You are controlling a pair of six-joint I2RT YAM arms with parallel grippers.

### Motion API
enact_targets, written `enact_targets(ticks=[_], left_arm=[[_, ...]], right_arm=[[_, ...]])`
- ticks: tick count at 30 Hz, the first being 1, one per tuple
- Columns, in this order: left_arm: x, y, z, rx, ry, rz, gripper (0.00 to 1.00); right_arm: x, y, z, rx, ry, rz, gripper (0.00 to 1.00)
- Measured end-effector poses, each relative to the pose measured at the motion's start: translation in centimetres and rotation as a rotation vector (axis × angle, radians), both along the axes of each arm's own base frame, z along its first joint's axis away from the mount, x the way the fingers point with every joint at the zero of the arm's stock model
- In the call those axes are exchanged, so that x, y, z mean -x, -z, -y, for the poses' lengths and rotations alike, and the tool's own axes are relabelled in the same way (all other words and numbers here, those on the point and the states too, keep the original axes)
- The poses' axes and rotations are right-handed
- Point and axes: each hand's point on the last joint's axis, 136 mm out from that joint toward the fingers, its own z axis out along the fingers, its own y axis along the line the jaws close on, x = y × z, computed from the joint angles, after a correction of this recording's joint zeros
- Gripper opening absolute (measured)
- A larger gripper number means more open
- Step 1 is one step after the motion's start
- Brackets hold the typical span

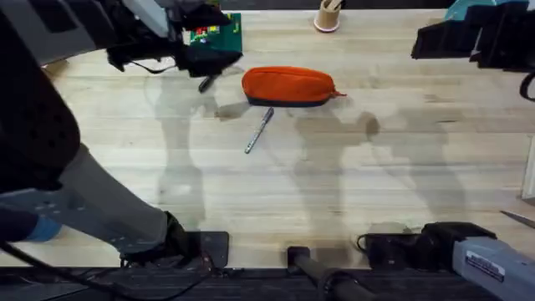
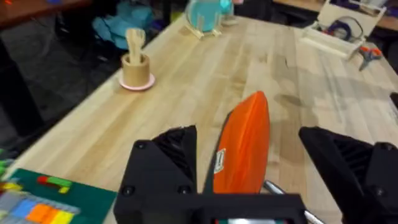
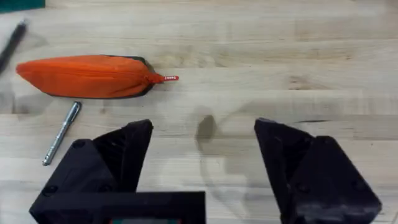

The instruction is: Unzip the bag, pick up the pens from the table one at a time and place them inside, then zip the bag closed.

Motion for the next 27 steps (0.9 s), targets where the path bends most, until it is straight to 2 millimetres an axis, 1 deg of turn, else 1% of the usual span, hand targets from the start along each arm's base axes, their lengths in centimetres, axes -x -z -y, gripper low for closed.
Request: enact_targets(ticks=[6, 12, 16, 19, 21, 22, 25, 27], left_arm=[[0.7, 3.0, 1.9, -0.045, 0.042, -0.059, 0.993], [0.7, 6.8, 2.9, -0.086, 0.077, -0.091, 0.998], [0.8, 9.4, 3.4, -0.094, 0.095, -0.128, 0.96], [0.8, 10.9, 3.5, -0.096, 0.1, -0.148, 0.922], [0.8, 11.3, 3.6, -0.096, 0.103, -0.148, 0.884], [0.8, 11.4, 3.6, -0.096, 0.104, -0.146, 0.849], [0.6, 11.1, 3.6, -0.085, 0.107, -0.12, 0.719], [0.6, 10.7, 3.7, -0.067, 0.112, -0.106, 0.665]], right_arm=[[0.0, 0.0, 0.0, 0.0, 0.0, 0.0, 0.996], [0.0, 0.0, 0.0, 0.0, 0.0, 0.0, 0.996], [0.0, 0.0, 0.0, 0.0, 0.0, 0.0, 0.996], [0.0, 0.0, 0.0, 0.0, 0.0, 0.0, 0.995], [0.0, 0.0, 0.0, 0.0, 0.001, 0.0, 0.995], [0.0, 0.0, 0.0, 0.0, 0.0, 0.0, 0.995], [0.0, 0.0, 0.0, 0.0, 0.0, 0.0, 0.996], [0.0, 0.0, 0.0, 0.0, 0.0, 0.0, 0.996]])
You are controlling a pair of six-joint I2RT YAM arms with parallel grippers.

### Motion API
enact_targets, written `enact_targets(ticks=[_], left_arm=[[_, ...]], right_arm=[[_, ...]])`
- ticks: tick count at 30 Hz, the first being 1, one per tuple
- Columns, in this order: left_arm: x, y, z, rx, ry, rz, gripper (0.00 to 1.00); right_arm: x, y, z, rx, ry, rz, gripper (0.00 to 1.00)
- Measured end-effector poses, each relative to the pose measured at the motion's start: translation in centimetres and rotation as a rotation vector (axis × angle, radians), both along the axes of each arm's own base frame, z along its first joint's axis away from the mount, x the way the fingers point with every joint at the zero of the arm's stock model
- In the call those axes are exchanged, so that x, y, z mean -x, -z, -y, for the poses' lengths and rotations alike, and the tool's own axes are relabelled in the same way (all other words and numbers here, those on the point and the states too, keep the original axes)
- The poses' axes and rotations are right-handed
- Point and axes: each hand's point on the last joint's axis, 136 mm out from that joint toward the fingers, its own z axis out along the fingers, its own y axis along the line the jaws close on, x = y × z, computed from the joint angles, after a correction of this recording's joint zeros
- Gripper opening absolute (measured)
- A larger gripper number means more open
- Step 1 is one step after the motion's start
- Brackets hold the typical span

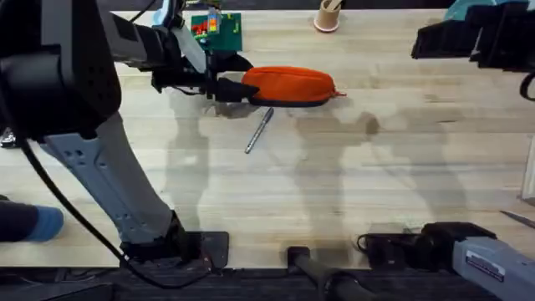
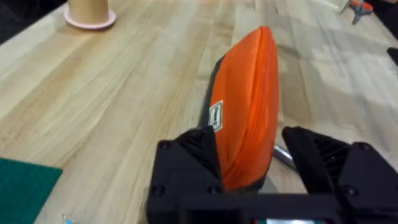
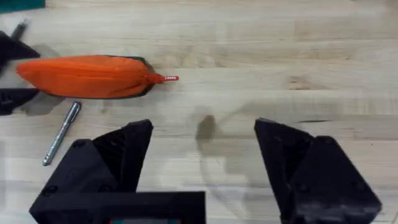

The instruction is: Unzip the bag, pick up the pens from the table one at a time and place them inside, then zip the bag closed.

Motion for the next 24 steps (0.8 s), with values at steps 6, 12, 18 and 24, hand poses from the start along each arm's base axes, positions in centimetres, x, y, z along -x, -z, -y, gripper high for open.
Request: enact_targets(ticks=[6, 12, 18, 24], left_arm=[[0.0, -0.74, 0.15, 0.039, 0.008, 0.017, 0.486], [-0.04, -0.81, 0.19, 0.041, 0.01, 0.024, 0.066], [-0.03, -0.78, 0.23, 0.039, 0.011, 0.024, 0.045], [-0.03, -0.79, 0.23, 0.04, 0.011, 0.024, 0.041]], right_arm=[[0.0, 0.0, 0.0, 0.0, 0.0, 0.0, 0.996], [0.02, 0.01, 0.0, 0.0, 0.0, -0.001, 0.996], [0.64, 0.53, 0.0, 0.0, 0.0, -0.034, 0.996], [0.47, 0.39, 0.0, 0.0, 0.0, -0.025, 0.996]])
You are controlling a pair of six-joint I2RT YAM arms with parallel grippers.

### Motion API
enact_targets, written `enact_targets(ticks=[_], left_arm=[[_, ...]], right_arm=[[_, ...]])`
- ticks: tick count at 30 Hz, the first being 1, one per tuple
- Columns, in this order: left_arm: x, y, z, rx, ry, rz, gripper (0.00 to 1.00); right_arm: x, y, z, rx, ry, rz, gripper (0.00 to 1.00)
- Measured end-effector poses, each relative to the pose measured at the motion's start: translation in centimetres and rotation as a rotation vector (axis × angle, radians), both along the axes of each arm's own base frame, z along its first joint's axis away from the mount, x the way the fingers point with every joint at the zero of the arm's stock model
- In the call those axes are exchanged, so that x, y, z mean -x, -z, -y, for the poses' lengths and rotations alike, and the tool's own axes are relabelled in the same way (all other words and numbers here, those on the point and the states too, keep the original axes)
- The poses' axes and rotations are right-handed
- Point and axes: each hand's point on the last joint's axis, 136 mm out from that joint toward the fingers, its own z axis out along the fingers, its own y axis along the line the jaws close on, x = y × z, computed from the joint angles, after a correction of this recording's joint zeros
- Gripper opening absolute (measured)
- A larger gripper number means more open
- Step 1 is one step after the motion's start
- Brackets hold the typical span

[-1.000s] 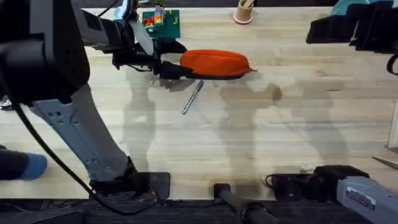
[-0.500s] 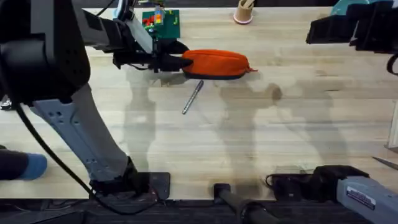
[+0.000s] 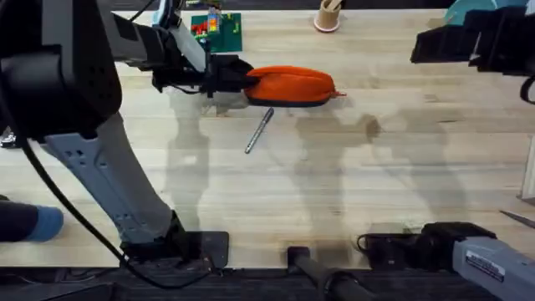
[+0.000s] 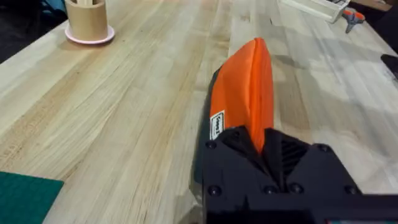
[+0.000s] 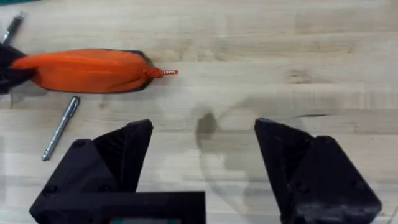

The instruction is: Unzip the bag, pick up the pens from the table one at a time and place them inside, then zip the bag closed.

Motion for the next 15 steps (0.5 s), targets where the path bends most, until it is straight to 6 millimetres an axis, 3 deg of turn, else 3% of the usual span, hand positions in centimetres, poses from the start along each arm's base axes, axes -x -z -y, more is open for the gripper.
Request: enact_targets(ticks=[6, 15], left_arm=[[0.0, 0.0, 0.0, 0.0, 0.0, 0.002, 0.041], [0.0, 0.0, 0.0, -0.001, 0.0, 0.004, 0.041]], right_arm=[[-0.1, -0.1, -0.1, 0.006, -0.015, 0.007, 0.996], [-0.5, 0.7, -1.4, 0.084, -0.241, -0.005, 0.996]])
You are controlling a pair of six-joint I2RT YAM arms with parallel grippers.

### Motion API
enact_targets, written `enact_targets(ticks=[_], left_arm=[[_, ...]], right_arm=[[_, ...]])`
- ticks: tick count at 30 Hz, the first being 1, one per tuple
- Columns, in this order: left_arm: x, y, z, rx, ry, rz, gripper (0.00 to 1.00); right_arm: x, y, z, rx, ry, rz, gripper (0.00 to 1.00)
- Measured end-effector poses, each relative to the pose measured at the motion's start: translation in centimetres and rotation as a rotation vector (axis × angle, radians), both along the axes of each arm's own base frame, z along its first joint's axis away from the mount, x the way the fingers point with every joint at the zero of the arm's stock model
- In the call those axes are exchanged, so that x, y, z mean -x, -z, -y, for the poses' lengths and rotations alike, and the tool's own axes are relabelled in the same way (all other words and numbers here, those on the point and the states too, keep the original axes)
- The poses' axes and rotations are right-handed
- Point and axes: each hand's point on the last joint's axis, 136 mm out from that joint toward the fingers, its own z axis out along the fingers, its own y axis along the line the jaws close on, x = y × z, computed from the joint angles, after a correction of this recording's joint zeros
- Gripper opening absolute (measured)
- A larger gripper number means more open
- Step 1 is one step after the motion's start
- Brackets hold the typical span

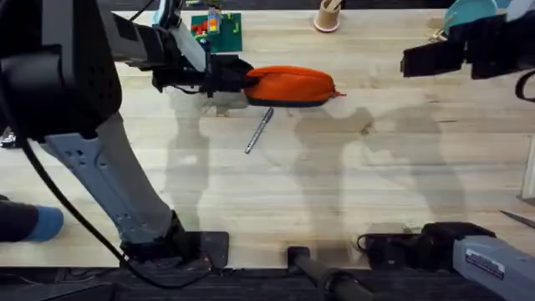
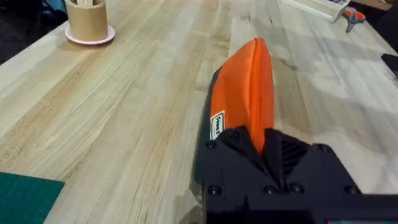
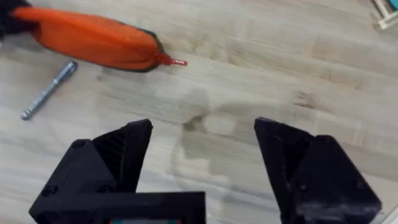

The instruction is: Unzip the bag, pick up the pens from the table one at a time and place them inside, then zip the bag closed.

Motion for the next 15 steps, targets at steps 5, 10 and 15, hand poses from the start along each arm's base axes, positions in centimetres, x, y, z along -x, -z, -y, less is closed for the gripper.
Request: enact_targets(ticks=[5, 10, 15], left_arm=[[0.0, 0.0, 0.0, 0.0, 0.0, 0.0, 0.041], [0.0, 0.0, 0.0, 0.0, 0.0, 0.0, 0.041], [0.0, 0.0, 0.0, 0.0, 0.0, 0.0, 0.041]], right_arm=[[-0.3, 1.0, -0.3, 0.044, -0.087, -0.027, 0.995], [-0.7, 1.6, -0.5, 0.085, -0.169, -0.034, 0.995], [-1.3, 1.7, -0.5, 0.131, -0.233, -0.01, 0.995]])
